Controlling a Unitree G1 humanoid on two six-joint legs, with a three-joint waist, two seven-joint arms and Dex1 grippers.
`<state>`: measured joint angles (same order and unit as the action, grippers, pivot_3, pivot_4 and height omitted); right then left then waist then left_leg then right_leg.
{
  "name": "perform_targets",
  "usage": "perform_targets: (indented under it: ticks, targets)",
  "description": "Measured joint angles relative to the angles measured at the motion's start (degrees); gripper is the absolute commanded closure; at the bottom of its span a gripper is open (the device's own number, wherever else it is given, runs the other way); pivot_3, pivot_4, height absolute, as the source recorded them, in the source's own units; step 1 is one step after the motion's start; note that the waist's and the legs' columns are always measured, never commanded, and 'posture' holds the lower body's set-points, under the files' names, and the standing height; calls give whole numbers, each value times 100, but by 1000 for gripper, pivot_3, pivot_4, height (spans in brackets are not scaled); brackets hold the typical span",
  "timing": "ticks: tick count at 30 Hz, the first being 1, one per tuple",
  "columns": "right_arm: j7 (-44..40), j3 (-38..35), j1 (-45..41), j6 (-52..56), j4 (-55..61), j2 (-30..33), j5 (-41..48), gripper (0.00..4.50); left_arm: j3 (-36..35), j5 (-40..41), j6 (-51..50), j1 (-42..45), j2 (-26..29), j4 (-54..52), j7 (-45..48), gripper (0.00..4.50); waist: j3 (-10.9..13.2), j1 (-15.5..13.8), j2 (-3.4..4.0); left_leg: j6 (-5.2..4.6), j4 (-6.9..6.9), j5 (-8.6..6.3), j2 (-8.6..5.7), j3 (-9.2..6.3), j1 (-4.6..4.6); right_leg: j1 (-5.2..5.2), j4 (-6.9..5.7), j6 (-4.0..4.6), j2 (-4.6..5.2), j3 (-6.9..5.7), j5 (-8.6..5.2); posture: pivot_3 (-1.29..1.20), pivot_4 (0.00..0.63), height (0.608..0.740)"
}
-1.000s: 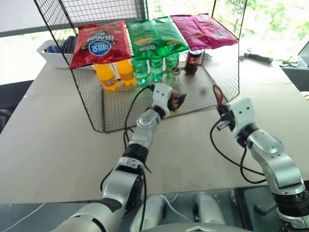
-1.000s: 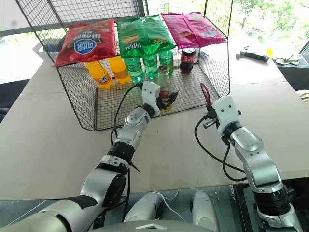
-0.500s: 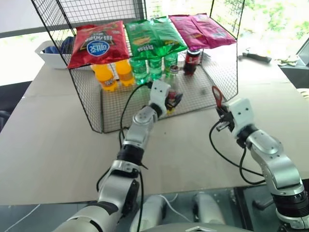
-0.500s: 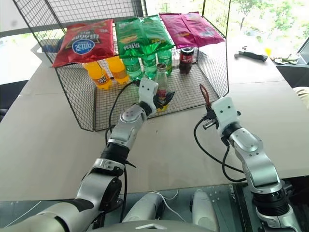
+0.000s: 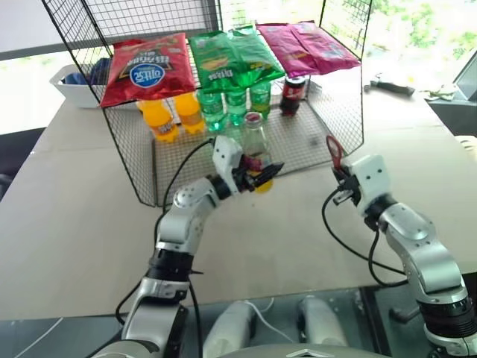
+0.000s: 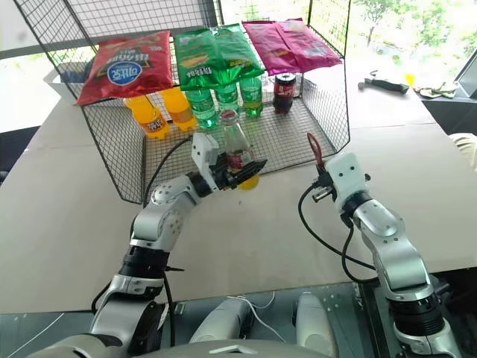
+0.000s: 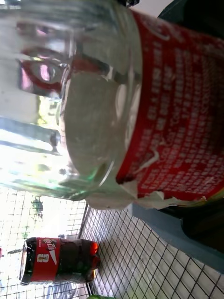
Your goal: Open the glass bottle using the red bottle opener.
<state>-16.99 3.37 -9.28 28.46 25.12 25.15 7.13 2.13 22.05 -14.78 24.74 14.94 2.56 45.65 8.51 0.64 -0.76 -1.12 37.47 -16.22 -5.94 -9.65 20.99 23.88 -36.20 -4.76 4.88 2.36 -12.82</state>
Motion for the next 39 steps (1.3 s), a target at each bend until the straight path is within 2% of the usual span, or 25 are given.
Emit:
perform_targets:
  ticks: [5,15,17,19,39]
  targets:
    - [-3,-15,11,1,0,-45,-18,4500,9,3,100,-623,366,-208,348,1648,0,6,0,0,-3,0,1,5,-2,2,1,0,-1,6,0,0,150,740]
    - [-27,-14,9,2,2,-73,-25,4500,46,-60,506,-948,422,-273,515,1648,0,-22,1,0,-3,0,0,5,-6,-2,0,1,1,5,0,0,150,740]
    - [-34,-14,5,2,2,-73,-25,4500,63,-59,557,-974,422,-273,546,632,0,-21,0,0,-2,0,0,5,-5,-2,1,1,1,6,0,0,150,740]
    - [-41,-14,-17,3,2,-73,-26,4500,77,-52,562,-981,402,-281,577,44,0,-22,0,0,-2,0,0,6,-5,-2,0,1,1,6,0,0,150,740]
    - [-188,-11,-124,-3,-23,-73,-73,4500,-168,397,789,-1013,348,-1129,486,44,-1,-20,1,0,-2,0,0,8,-12,-8,-2,1,1,7,0,0,150,740]
